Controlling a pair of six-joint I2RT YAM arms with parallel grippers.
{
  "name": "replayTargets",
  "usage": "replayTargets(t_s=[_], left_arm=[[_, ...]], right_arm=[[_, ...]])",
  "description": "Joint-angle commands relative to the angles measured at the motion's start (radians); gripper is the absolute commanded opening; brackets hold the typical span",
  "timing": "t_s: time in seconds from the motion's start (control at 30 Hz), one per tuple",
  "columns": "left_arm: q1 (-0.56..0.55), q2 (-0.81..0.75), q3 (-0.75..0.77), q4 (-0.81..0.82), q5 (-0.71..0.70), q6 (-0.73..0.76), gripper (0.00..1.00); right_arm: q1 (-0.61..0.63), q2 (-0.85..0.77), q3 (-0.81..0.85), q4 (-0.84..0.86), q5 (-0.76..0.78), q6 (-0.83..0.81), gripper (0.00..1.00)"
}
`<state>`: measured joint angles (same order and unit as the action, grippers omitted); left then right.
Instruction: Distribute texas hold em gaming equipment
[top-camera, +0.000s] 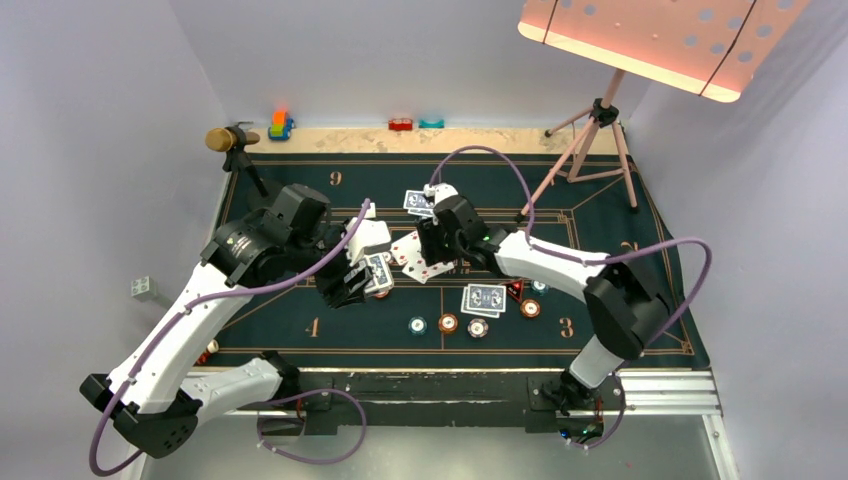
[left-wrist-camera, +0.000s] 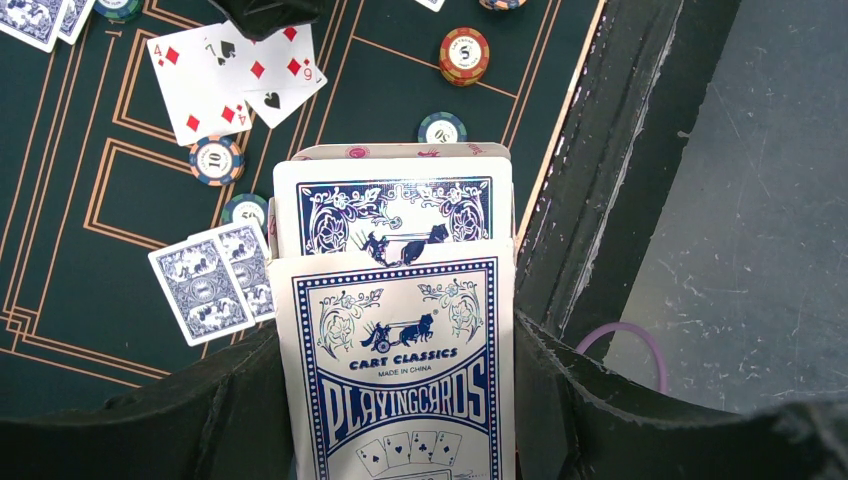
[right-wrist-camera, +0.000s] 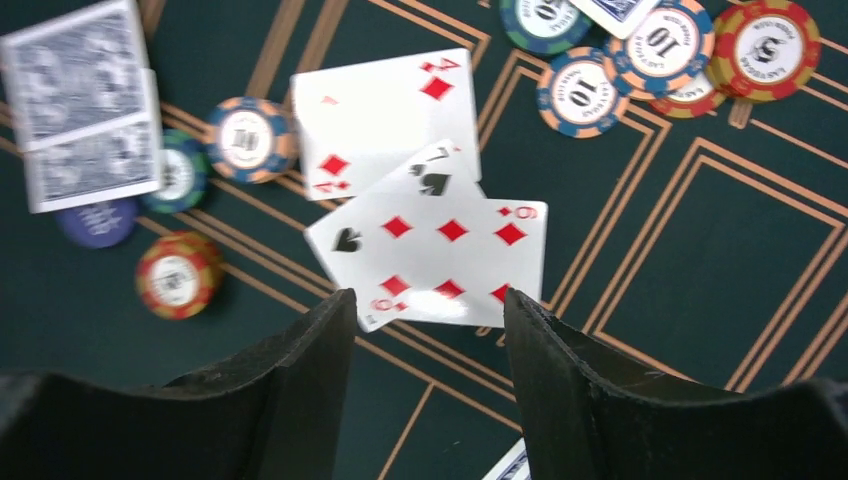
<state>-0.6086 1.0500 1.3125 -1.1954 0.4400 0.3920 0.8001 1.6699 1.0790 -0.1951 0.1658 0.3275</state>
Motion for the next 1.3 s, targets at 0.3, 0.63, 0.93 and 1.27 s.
replayTargets(t_s=[0.3,0.63,0.93,1.27], left_arm=[[0.003,0.001,-0.027,0.047,-0.005,-0.003,0.0],[0.004,0.079,-0.056,0.146,-0.019,-0.033,0.0],[0.004,0.106,-0.047,0.19,-0.027,-0.047,0.0],[0.004,0.101,-0.059,0.211,-0.014,-0.059,0.0]], right_arm=[[-0.194,-0.328,-0.21,0.139,-0.52,0.221,0.71],[-0.291,-0.523,-0.19,0.153,-0.943,0.334,0.9],[-0.245,-0.48,-0.162,0.298,-1.02,0.47,0.94],[-0.088,-0.352,-0.072,0.326,-0.986,0.516,0.96]])
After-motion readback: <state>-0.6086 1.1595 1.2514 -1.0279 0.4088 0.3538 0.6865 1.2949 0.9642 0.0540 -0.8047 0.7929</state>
